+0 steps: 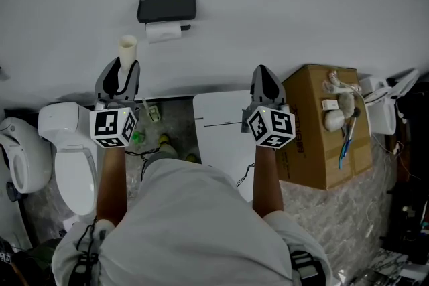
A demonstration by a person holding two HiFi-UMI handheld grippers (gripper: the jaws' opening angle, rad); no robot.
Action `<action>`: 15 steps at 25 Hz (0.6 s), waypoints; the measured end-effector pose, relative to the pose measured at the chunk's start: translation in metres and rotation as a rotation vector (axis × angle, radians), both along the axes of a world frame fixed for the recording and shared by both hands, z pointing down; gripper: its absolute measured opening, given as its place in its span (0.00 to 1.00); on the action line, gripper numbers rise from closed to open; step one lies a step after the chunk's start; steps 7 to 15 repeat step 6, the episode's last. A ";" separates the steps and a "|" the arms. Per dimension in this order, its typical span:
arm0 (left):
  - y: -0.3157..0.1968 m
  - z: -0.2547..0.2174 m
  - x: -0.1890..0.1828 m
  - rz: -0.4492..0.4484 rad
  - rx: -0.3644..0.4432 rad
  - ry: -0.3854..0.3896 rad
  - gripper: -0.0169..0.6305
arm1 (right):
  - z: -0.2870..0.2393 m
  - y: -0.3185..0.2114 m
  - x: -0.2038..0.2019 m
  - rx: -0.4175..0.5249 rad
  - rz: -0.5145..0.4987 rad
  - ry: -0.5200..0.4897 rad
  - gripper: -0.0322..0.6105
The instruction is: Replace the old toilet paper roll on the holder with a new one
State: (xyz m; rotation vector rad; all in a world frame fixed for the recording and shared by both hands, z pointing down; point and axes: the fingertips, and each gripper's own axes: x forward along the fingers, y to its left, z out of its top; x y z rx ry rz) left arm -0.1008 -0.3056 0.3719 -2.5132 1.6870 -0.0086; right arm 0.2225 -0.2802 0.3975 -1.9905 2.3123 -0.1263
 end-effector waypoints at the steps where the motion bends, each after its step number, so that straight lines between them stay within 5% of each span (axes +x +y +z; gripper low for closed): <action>1: 0.000 0.000 0.000 0.000 0.000 0.001 0.33 | 0.000 0.000 0.000 -0.002 -0.001 0.004 0.04; 15: -0.002 -0.003 0.001 -0.003 0.002 0.008 0.33 | -0.002 0.000 0.000 0.001 -0.016 -0.025 0.04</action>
